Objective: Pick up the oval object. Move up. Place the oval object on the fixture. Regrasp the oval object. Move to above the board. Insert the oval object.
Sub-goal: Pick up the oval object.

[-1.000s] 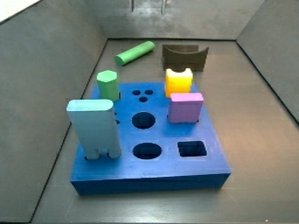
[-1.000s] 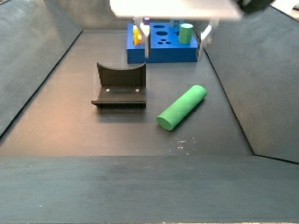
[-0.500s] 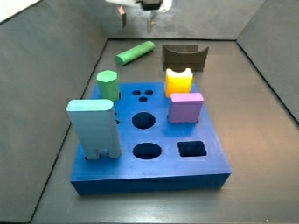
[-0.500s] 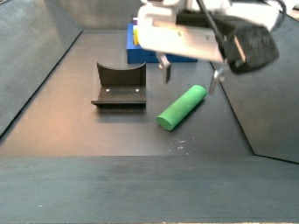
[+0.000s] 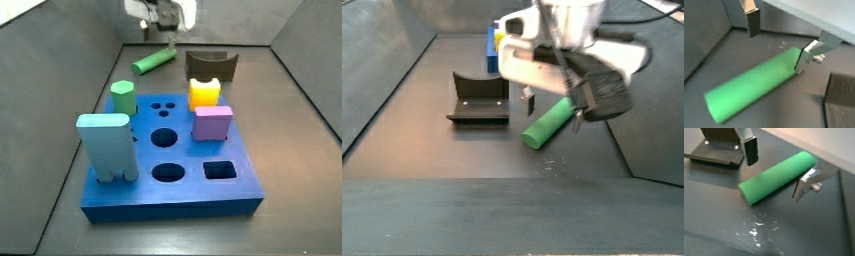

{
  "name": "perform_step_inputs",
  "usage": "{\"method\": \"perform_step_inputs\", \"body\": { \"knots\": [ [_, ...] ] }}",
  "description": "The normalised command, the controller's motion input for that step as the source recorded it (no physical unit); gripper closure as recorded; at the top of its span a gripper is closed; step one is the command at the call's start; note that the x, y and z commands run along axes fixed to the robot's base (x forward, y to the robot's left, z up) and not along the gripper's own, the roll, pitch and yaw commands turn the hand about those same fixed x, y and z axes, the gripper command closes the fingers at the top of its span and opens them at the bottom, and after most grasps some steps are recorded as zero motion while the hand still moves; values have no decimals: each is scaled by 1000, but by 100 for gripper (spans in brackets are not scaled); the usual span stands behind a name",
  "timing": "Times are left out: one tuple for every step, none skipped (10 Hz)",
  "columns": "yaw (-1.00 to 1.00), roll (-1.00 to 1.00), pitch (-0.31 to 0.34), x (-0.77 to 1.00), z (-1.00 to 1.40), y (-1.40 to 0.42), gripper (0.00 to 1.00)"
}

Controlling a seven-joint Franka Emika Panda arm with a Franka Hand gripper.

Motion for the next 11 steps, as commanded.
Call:
{"method": "perform_step_inputs", "body": {
  "knots": [
    [-274, 153, -23, 100, -983, 0, 0],
    [-306, 150, -66, -220, -900, -23, 0],
    [0, -20, 29, 0, 0, 26, 0],
    [0, -4, 0, 0, 0, 0, 0],
    [0, -6, 0, 0, 0, 0, 0],
    [217, -19, -24, 129, -303, 0, 0],
    [-111, -167, -200, 146, -643, 46, 0],
    [-269, -143, -289, 163, -531, 0, 0],
    [-223, -94, -293, 0, -566, 0, 0],
    [0, 36, 0, 0, 0, -20, 0],
    [0, 9, 0, 0, 0, 0, 0]
  ]
}}
